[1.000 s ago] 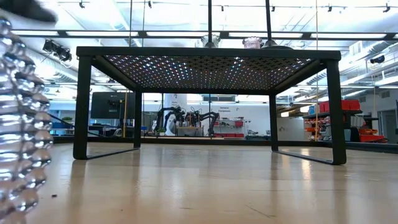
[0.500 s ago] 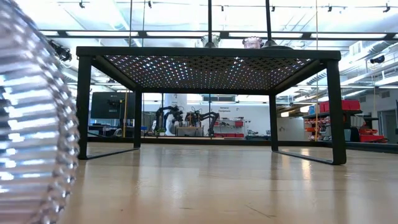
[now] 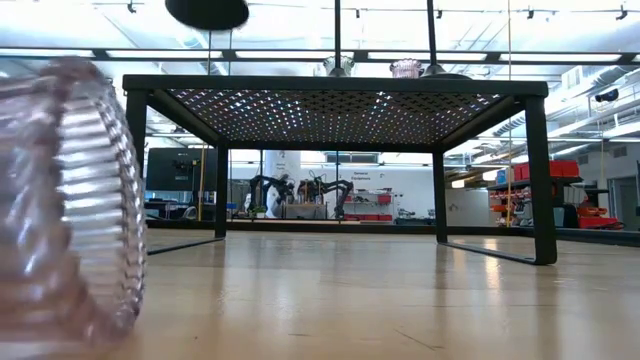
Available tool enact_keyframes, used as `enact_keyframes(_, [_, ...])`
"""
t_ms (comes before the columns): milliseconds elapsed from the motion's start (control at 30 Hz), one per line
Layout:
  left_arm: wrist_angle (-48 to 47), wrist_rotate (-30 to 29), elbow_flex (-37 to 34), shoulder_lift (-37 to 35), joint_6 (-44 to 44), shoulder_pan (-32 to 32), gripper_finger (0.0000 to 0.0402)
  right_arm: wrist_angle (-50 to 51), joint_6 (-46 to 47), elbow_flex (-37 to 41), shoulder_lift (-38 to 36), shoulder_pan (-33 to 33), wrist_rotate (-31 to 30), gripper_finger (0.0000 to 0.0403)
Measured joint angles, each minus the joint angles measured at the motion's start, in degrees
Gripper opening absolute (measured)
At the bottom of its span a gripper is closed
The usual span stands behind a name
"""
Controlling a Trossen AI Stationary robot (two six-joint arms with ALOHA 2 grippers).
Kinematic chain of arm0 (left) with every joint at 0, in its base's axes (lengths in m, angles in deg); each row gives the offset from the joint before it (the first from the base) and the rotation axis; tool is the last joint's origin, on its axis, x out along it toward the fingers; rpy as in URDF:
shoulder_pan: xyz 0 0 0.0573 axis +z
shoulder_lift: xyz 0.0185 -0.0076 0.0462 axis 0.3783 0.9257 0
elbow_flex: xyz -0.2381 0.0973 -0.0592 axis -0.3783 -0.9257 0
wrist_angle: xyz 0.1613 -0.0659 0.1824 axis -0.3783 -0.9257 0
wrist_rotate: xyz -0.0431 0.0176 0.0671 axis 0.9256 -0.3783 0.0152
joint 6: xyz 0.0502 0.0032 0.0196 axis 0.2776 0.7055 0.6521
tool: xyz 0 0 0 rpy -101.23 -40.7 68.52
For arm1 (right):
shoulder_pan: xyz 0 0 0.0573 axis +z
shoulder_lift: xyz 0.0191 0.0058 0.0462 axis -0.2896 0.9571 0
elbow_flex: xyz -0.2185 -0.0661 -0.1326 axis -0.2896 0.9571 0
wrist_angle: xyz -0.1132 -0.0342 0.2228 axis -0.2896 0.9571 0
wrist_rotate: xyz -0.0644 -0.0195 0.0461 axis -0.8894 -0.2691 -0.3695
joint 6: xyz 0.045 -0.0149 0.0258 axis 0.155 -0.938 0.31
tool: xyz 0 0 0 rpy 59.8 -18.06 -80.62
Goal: Pick & Place candle stick holders
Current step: Put the black candle holder on the shelf aligned with the other black candle holders
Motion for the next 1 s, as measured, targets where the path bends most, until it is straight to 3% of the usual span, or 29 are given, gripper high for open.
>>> enact_keyframes(367, [4.78,2.1,-4.73,0.23,-6.98,5.42,0.001,-0.02,-0.83,0.0,0.0,0.0,-0.02,0.0192])
enact_keyframes(733, [14.63,3.12,-5.71,9.75,-8.99,7.1,0.001,-0.07,-0.82,0.0,0.0,0.0,-0.02,0.0192])
enact_keyframes(1000, [16.09,4.07,-5.71,12.54,-9.52,8.29,0.001,-0.1,-0.76,0.0,0.0,0.0,0.0,0.0192])
